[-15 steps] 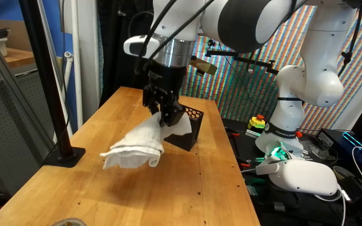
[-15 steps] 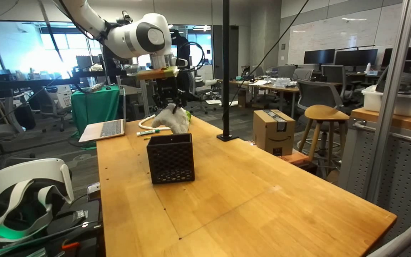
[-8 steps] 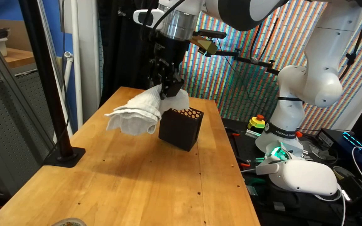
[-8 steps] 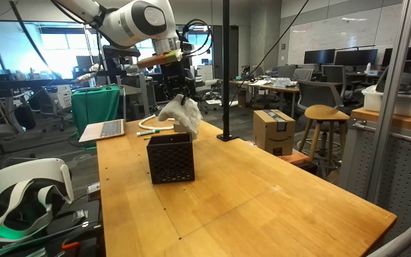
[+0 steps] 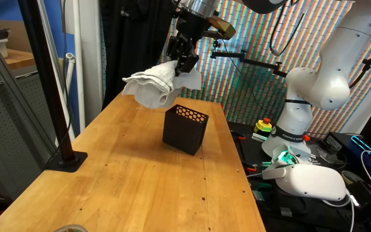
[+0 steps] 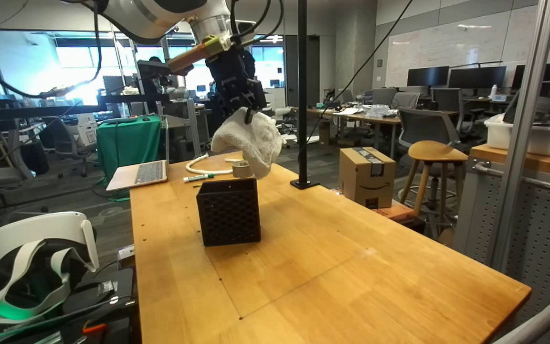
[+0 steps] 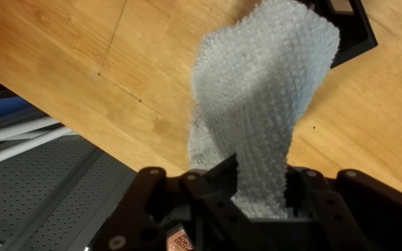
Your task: Put the towel in the box
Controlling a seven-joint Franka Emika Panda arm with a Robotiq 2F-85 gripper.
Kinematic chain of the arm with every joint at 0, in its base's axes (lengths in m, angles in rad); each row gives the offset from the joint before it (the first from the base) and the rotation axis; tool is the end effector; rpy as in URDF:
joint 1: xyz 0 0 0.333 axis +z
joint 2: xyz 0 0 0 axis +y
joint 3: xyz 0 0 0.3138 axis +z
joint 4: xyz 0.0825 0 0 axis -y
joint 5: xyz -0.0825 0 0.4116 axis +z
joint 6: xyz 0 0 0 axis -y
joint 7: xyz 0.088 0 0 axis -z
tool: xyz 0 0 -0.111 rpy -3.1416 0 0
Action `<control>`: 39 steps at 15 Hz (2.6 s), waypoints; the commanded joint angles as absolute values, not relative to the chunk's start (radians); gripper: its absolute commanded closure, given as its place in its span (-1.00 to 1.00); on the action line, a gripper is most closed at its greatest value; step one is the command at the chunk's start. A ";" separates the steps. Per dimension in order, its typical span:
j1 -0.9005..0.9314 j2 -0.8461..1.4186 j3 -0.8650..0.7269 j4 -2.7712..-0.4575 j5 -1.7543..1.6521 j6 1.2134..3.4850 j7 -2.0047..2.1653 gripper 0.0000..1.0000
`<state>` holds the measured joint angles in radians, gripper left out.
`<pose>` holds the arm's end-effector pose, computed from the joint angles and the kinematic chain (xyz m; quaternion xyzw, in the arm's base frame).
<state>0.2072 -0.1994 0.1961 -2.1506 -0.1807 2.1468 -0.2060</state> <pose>0.4986 0.2082 0.4878 0.9316 0.3366 0.1037 0.0896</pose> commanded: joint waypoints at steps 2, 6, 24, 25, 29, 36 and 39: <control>0.227 -0.274 0.201 -2.264 -0.193 2.204 -0.265 0.66; 0.248 -0.238 0.207 -2.305 -0.193 2.207 -0.330 0.66; 0.202 0.126 0.190 -2.222 -0.164 2.177 -0.620 0.65; 0.202 0.133 0.192 -2.214 -0.165 2.161 -0.624 0.65; 0.202 0.147 0.196 -2.177 -0.161 2.116 -0.637 0.65; 0.206 0.085 0.211 -2.167 -0.148 2.108 -0.646 -0.25; 0.207 0.057 0.219 -2.168 -0.138 2.119 -0.657 -0.69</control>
<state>0.2104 0.0748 0.2085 -2.1768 -0.1667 2.0994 -0.6243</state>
